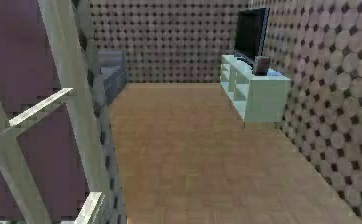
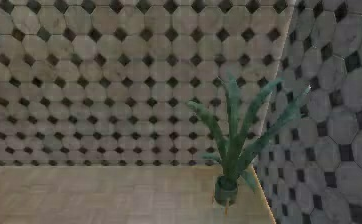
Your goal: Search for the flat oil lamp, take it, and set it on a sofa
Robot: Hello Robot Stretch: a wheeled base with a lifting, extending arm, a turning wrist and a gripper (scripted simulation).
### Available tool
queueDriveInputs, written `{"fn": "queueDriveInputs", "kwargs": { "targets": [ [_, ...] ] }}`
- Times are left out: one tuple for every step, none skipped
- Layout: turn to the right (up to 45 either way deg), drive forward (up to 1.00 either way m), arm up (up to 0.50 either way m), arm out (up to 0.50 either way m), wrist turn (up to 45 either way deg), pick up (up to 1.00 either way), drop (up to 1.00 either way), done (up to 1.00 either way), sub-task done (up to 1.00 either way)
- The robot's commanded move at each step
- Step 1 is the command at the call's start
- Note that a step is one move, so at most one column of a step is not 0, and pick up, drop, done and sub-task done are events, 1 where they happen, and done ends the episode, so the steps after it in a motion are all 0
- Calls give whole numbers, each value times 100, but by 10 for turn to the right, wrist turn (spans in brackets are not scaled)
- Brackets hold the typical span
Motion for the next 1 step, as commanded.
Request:
{"fn": "queueDriveInputs", "kwargs": {
  "targets": [
    [450,0,0,0,0,0,0,0,0]
  ]
}}
